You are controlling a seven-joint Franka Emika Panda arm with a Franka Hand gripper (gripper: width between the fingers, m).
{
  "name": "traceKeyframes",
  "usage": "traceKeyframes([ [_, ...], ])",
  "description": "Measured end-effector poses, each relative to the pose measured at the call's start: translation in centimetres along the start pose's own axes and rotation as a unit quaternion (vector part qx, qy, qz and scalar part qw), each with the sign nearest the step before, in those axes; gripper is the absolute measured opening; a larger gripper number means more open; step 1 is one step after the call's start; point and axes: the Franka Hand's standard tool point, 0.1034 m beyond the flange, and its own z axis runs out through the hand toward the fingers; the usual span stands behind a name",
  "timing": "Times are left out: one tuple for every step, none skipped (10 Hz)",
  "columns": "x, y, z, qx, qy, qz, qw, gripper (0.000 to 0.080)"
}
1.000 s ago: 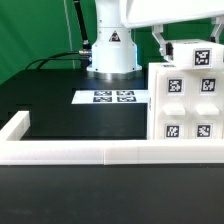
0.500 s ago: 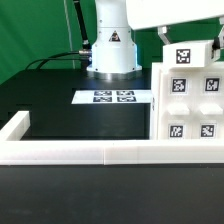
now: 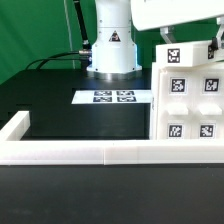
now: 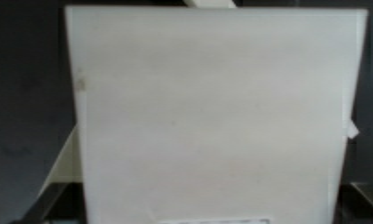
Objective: Assemble cabinet
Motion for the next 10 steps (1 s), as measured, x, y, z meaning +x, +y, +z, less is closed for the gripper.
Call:
traceKeyframes([
  [-0.04, -0.04, 0.01, 0.002, -0.003, 0.035, 0.999, 0.0567],
  [-0.09, -0.04, 0.02, 0.005, -0.006, 0.084, 0.996, 0.0567],
  [-0.16, -0.04, 0.05, 0.008, -0.010, 0.131, 0.991, 0.0567],
  [-0.22, -0.08, 0.05, 0.010, -0.015, 0.175, 0.984, 0.0567],
  [-0.26, -0.13, 0.06, 0.012, -0.019, 0.214, 0.977, 0.0567],
  [-0.28, -0.16, 0.05, 0.015, -0.024, 0.255, 0.967, 0.0567],
  [-0.30, -0.19, 0.04, 0.017, -0.028, 0.295, 0.955, 0.0567],
  [-0.31, -0.20, 0.04, 0.016, -0.029, 0.322, 0.946, 0.0566],
  [-0.32, -0.21, 0.05, 0.016, -0.030, 0.347, 0.937, 0.0566],
  [-0.40, -0.27, 0.06, 0.015, -0.033, 0.385, 0.922, 0.0566],
])
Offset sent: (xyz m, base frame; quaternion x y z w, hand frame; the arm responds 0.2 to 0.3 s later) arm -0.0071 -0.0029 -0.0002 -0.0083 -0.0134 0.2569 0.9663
